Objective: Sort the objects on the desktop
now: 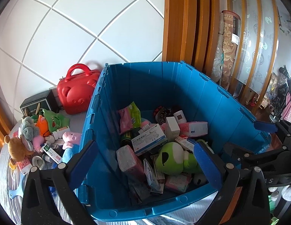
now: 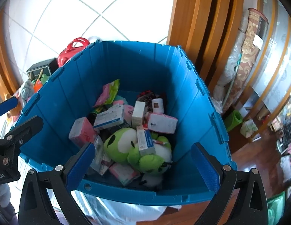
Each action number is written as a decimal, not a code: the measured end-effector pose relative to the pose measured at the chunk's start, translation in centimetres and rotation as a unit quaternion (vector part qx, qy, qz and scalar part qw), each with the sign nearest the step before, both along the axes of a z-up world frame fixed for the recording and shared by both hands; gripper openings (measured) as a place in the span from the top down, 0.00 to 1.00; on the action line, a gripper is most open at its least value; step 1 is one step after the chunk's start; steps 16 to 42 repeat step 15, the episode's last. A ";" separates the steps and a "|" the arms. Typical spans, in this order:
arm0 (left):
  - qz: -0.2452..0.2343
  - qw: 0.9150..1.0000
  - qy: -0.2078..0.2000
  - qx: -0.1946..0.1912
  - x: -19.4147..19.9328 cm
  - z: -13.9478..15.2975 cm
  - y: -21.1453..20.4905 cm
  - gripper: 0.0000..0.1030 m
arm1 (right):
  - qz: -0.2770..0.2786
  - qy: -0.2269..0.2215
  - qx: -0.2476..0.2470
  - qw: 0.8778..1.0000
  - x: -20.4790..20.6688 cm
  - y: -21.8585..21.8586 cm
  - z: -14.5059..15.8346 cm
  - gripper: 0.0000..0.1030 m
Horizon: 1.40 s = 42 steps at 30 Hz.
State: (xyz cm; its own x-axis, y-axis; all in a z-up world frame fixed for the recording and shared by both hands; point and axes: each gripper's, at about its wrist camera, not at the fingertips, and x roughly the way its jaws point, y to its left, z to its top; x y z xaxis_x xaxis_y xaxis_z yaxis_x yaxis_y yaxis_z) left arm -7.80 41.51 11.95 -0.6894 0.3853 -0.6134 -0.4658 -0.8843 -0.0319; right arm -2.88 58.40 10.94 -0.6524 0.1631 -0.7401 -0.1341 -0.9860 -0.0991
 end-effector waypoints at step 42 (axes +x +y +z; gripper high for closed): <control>-0.004 1.000 0.000 0.001 -0.2 -0.1 0.2 0.00 | -0.002 -0.001 -0.001 1.000 -0.1 0.4 -0.1 0.00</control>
